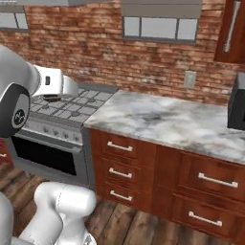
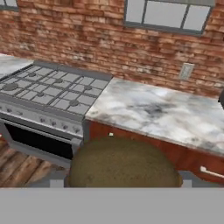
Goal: Open the fridge, remove the kiwi, cucumber, and chicken drumstick, and place them on any counter.
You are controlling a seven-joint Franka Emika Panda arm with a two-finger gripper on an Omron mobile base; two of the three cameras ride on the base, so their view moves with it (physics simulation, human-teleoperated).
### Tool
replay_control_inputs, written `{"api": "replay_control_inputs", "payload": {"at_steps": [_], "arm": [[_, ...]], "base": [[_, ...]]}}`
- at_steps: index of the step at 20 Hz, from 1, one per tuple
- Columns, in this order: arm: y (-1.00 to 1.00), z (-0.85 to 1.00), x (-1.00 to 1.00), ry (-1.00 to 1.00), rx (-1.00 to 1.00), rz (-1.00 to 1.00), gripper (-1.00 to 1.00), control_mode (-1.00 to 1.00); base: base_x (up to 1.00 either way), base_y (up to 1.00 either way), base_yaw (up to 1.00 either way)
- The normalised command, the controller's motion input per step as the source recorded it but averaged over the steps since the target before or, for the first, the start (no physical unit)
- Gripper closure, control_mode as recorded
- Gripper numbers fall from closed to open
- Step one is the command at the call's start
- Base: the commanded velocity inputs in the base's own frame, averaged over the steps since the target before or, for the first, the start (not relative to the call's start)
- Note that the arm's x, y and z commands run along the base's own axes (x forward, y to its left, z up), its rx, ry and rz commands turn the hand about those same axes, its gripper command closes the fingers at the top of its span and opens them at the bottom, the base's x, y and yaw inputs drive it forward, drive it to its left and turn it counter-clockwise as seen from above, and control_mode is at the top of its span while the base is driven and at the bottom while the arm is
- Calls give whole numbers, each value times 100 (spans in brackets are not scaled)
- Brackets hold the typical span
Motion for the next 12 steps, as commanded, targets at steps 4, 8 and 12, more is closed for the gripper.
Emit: {"api": "replay_control_inputs", "payload": {"at_steps": [4, 8, 12], "arm": [[0, 0, 0, 0, 0, 0, 100, 100], [0, 0, 0, 0, 0, 0, 100, 100], [0, 0, 0, 0, 0, 0, 100, 100]], "base": [[-32, 48, 96], [-10, 17, 100], [0, 0, 100]]}}
